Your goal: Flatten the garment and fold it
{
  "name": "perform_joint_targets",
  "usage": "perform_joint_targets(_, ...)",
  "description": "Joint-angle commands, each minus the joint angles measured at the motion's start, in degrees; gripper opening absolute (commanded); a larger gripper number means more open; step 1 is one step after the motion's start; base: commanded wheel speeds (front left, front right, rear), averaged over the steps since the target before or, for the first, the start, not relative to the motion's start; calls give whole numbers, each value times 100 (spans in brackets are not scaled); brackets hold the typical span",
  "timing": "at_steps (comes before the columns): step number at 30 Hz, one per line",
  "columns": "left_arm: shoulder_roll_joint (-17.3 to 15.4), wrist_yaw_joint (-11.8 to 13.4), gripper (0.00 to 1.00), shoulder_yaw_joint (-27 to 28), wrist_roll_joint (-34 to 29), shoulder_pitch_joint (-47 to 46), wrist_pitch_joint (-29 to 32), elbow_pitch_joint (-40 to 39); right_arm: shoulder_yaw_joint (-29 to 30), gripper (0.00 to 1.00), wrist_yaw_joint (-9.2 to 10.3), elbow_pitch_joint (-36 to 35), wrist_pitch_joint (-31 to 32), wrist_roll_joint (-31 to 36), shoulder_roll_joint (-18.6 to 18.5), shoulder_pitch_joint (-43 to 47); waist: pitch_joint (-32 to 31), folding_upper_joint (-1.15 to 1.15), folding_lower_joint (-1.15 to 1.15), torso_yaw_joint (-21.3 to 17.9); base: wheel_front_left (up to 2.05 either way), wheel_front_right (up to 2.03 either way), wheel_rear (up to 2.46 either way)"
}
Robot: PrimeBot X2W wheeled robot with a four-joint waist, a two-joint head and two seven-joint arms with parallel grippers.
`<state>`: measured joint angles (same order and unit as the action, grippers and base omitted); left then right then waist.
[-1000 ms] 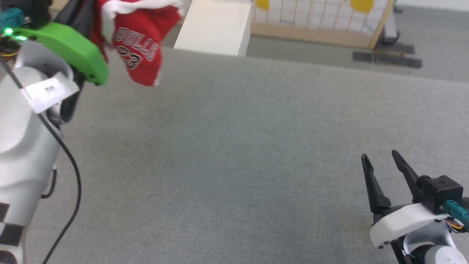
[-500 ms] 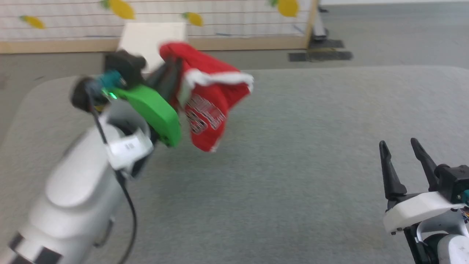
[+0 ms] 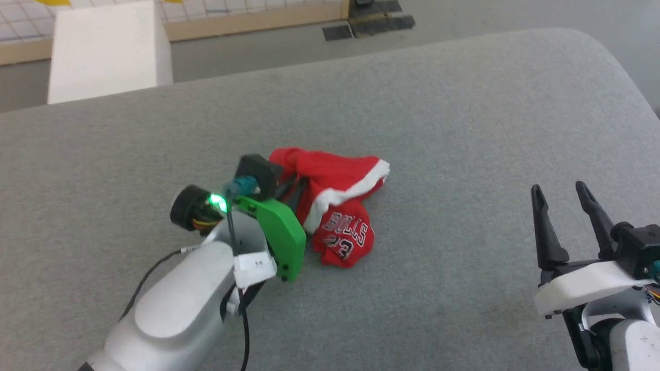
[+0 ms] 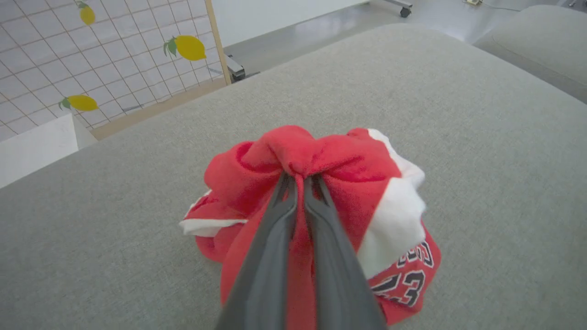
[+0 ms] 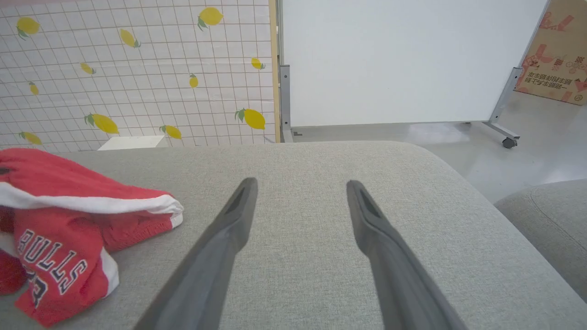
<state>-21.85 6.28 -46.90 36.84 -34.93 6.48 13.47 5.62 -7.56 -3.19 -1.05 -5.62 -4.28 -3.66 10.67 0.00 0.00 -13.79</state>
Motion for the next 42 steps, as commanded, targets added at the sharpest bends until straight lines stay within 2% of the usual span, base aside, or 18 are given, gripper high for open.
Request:
perform_joint_targets(1, -52, -55, 0, -44, -62, 95, 52, 37, 9, 100, 8, 31, -50, -9, 37, -100, 273, 0, 0, -245, 0, 0, 0)
perform_joint_targets(4, -62, -140, 0, -148, 11, 158, 234, 60, 30, 100, 8, 67, -67, 10, 61, -102, 292, 0, 0, -181, 0, 0, 0)
perform_joint_targets(5, -62, -152, 75, -163, 17, 163, 247, 56, 26, 100, 8, 75, -66, 16, 66, -102, 285, 0, 0, -150, 0, 0, 0)
perform_joint_targets(6, -56, -140, 100, -160, 30, 171, 251, 51, 11, 100, 8, 87, -60, 22, 71, -105, 266, 0, 0, -107, 0, 0, 0)
perform_joint_targets(17, -44, -9, 100, 138, 245, 113, 54, -220, -10, 100, 8, 97, 103, 14, -23, -37, -357, 0, 0, 574, 0, 0, 0)
perform_joint_targets(21, -187, 264, 100, 457, 358, 186, -68, -436, -3, 100, 8, 31, 191, -26, -86, 82, -657, 0, 0, 886, 0, 0, 0)
perform_joint_targets(25, -447, 654, 100, 853, 420, 411, -298, -680, -33, 100, 8, -61, 264, -88, -138, 223, -884, 0, 0, 1168, 0, 0, 0)
perform_joint_targets(32, -930, 1278, 100, 1397, 460, 1356, -909, -1273, -102, 100, 8, -273, 361, -162, -155, 446, -998, 0, 0, 1471, 0, 0, 0)
perform_joint_targets(35, -1061, 1411, 100, 1457, 437, 1817, -1156, -1526, -140, 100, 8, -334, 379, -168, -159, 527, -986, 0, 0, 1528, 0, 0, 0)
perform_joint_targets(38, -1245, 1501, 100, 1317, 159, 2180, -1381, -1776, -184, 100, 8, -355, 384, -179, -153, 610, -998, 0, 0, 1547, 0, 0, 0)
perform_joint_targets(42, -1236, 1686, 100, 1233, 31, 2562, -1606, -1998, -215, 100, 8, -349, 391, -173, -138, 713, -1027, 0, 0, 1553, 0, 0, 0)
